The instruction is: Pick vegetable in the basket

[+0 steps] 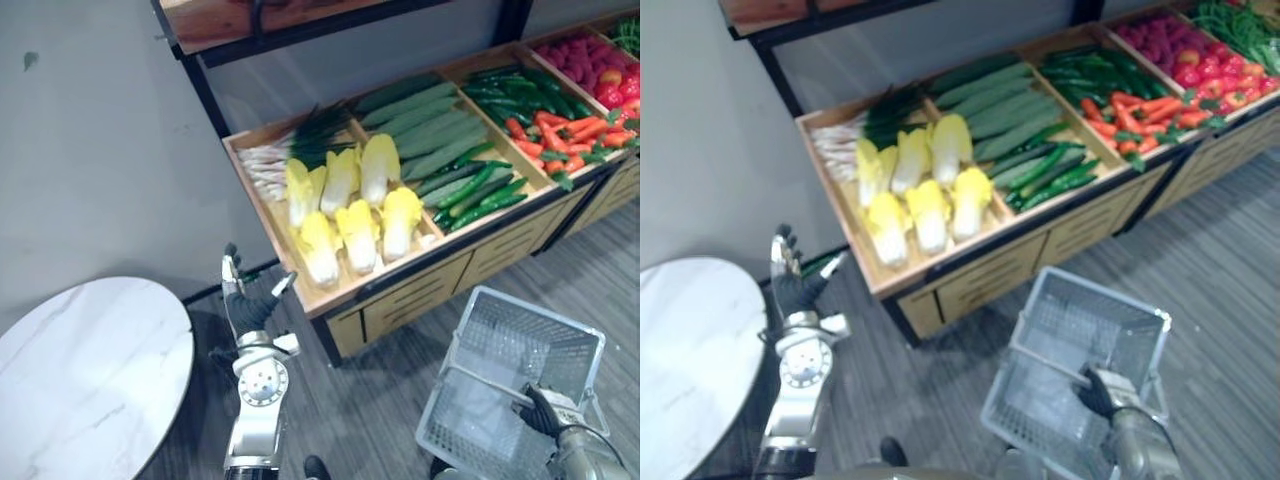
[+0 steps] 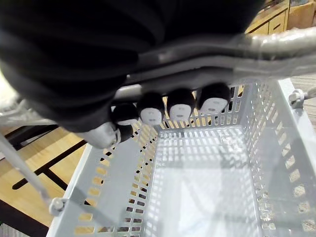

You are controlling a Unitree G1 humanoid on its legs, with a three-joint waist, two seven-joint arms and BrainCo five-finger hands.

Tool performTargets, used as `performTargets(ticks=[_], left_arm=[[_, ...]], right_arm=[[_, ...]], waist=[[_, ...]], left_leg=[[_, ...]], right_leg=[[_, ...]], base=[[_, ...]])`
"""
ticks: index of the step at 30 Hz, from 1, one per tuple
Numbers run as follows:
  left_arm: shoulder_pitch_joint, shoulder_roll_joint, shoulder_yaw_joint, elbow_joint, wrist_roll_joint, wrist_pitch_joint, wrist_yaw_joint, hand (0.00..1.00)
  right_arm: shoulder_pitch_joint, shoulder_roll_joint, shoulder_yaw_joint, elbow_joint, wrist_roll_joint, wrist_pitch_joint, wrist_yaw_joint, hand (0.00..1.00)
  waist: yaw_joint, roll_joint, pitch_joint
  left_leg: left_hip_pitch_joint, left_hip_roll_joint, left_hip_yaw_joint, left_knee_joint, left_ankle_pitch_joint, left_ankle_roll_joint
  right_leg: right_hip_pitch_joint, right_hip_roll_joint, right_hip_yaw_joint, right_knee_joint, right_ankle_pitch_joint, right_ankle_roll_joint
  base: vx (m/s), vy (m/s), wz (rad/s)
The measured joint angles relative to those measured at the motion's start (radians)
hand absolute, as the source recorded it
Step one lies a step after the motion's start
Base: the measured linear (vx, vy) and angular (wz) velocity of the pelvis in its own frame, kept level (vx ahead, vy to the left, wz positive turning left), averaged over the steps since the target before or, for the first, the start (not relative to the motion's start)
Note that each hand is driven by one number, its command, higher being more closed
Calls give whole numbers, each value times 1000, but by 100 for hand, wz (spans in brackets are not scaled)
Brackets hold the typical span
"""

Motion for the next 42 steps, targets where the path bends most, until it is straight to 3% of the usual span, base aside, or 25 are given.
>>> performTargets(ticks=[8, 17, 28, 42], left_arm=[[-103, 3, 137, 196, -1, 64, 93, 0], [-209, 37, 182, 325, -2, 109, 141, 0], [-250, 42, 204, 379, 8, 119, 184, 0], [-342, 42, 177, 408, 116, 126, 215, 0]], right_arm=[[-33, -33, 53, 0, -9, 0, 5, 100], [-85, -40, 118, -1, -9, -5, 5, 100], [-120, -40, 164, -4, -8, -12, -3, 100], [-148, -37, 200, -18, -8, -31, -38, 100]], waist=[[-34, -19, 8], [-48, -80, 17], [-66, -93, 25], [-74, -111, 50]], left_leg=[[16, -2, 50, 0, -13, -2], [9, -1, 84, -1, -14, -3], [-6, -2, 106, -1, -14, -4], [-26, -2, 136, -1, -15, -5]], right_leg=[[-19, 2, 52, -9, 9, -5], [-53, 12, 97, -27, 32, -13], [-73, 17, 119, -51, 52, -15], [-118, 22, 154, -54, 64, -19]], base=[[3, -7, -20], [15, -19, -14], [-3, -14, -6], [-10, -20, -7]])
